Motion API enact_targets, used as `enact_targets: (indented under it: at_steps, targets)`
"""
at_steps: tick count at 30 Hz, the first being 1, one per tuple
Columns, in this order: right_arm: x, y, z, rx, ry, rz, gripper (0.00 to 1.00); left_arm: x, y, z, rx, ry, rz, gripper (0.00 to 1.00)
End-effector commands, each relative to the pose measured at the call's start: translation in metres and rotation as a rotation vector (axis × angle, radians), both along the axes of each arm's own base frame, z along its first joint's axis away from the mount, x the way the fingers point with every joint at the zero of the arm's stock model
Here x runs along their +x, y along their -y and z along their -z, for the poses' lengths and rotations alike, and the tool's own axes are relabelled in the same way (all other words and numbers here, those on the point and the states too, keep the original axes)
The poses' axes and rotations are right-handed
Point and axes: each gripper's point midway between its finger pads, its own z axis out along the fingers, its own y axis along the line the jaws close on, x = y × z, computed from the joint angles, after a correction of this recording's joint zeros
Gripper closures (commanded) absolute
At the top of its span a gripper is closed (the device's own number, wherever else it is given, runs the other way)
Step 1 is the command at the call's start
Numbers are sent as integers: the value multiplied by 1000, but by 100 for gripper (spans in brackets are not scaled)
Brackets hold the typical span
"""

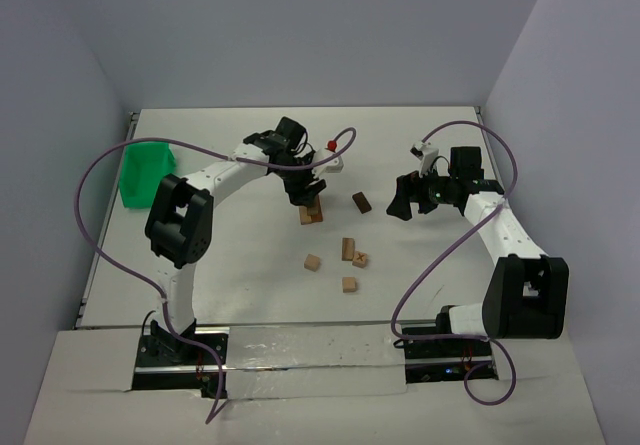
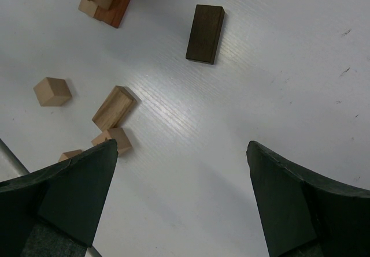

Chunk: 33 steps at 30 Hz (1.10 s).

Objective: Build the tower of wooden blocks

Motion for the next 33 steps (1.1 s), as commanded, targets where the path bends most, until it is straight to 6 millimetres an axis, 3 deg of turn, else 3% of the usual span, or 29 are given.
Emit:
enact_targets:
  at_steps: [1, 10, 25, 33]
  targets:
    - [4, 0, 1, 8, 9, 5, 0, 5, 11, -6, -28, 24, 2, 49]
    - [4, 0, 1, 9, 6, 5, 0, 4, 13, -12, -29, 40, 4, 48]
    - [4, 0, 2, 10, 5, 4, 0, 5, 13, -5, -21, 30, 8, 42]
    - [4, -1, 2, 11, 3, 3, 0, 6, 13, -5, -23, 33, 8, 32]
